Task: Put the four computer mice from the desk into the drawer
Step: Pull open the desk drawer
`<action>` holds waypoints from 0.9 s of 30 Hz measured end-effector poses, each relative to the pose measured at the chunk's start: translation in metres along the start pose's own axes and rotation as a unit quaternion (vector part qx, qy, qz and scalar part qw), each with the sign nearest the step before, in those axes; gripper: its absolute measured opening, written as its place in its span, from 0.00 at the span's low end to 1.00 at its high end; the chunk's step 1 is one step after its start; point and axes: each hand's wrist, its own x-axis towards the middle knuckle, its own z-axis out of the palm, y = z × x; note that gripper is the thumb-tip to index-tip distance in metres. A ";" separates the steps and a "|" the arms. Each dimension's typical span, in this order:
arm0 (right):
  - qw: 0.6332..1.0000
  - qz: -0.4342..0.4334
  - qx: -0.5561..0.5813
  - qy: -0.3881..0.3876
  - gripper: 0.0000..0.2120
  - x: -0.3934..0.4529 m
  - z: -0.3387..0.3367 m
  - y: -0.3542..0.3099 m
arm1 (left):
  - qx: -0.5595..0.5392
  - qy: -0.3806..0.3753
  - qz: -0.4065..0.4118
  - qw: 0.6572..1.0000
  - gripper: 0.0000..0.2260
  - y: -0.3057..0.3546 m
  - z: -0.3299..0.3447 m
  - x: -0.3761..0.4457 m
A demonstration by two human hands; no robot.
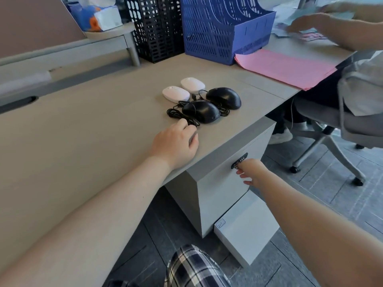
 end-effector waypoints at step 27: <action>0.790 -0.235 -0.550 0.137 0.13 -0.075 -0.067 0.036 | 0.047 -0.251 -0.092 0.963 0.21 0.043 -0.029 -0.021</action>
